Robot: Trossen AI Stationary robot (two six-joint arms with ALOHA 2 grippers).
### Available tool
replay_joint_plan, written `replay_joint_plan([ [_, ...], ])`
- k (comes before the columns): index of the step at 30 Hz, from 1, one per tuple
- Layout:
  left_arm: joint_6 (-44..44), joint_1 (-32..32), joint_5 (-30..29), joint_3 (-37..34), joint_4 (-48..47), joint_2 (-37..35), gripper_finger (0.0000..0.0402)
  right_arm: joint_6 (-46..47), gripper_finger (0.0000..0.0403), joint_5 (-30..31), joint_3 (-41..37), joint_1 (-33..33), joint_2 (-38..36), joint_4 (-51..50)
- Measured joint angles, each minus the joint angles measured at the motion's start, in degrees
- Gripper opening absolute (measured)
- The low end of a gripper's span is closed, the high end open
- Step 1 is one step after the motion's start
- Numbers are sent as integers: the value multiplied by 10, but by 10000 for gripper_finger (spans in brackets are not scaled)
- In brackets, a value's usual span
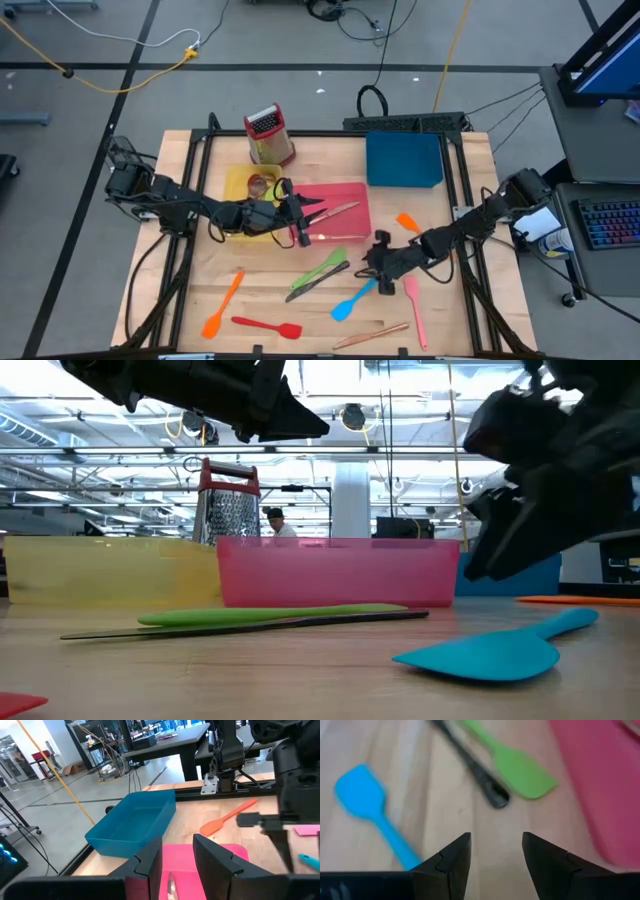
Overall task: Pick & Place Kitchen Items
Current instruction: Put the black table knife into the pink bin
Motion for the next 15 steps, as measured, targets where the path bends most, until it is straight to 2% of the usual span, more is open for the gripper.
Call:
replay_joint_plan([
  [5,0,0,0,0,0,0,115,34,171,8,0,4,51,75],
  [8,7,0,0,0,-1,0,115,-4,171,15,1,6,91,116],
  [12,16,0,0,0,-4,0,115,-55,171,66,9,-1,124,140],
  [15,16,0,0,0,-13,0,115,-69,171,66,9,-14,138,158],
])
